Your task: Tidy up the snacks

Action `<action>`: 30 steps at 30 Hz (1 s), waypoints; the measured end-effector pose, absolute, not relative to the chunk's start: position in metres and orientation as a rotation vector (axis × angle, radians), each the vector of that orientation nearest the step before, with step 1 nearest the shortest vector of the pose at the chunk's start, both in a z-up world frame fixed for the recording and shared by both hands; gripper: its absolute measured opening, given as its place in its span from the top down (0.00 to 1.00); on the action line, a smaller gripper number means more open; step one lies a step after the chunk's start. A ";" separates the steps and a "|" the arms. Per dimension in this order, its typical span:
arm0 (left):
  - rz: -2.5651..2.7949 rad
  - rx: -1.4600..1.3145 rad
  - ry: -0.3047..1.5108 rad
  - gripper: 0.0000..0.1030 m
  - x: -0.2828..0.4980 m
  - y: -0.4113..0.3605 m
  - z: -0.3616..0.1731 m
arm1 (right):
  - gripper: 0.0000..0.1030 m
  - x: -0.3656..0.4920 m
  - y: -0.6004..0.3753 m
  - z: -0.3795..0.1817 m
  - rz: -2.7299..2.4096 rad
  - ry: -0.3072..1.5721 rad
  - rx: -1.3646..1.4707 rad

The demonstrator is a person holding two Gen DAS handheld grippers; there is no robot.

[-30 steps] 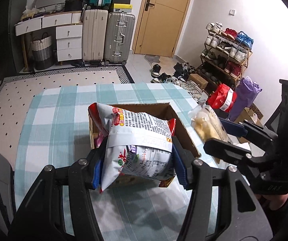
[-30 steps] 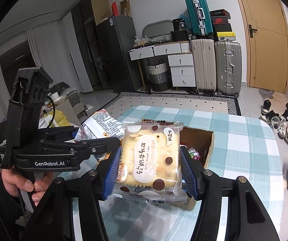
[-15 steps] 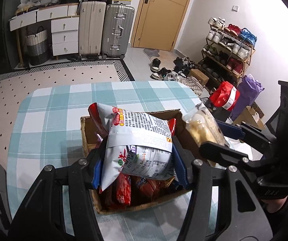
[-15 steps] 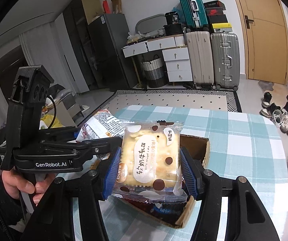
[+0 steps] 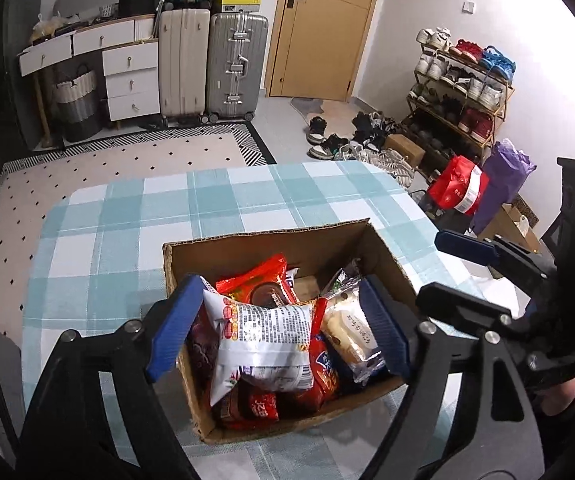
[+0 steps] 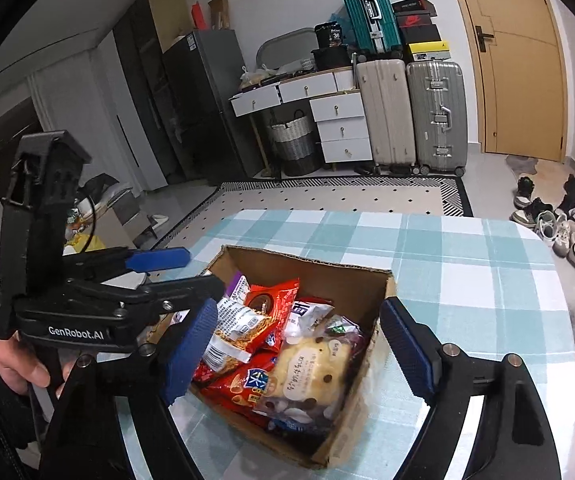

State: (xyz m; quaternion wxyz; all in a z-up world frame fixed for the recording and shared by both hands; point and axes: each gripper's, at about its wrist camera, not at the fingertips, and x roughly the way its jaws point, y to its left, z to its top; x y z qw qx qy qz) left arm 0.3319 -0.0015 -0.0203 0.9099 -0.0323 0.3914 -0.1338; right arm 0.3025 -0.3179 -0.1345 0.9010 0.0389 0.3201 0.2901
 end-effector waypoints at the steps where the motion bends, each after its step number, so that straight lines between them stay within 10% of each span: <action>1: -0.271 -0.068 0.805 0.24 0.329 0.001 -0.019 | 0.17 0.301 -0.320 -0.133 0.598 0.657 0.081; 30: -0.114 -0.030 0.609 0.09 0.197 0.021 0.043 | 0.13 0.188 -0.338 -0.070 0.521 0.402 0.018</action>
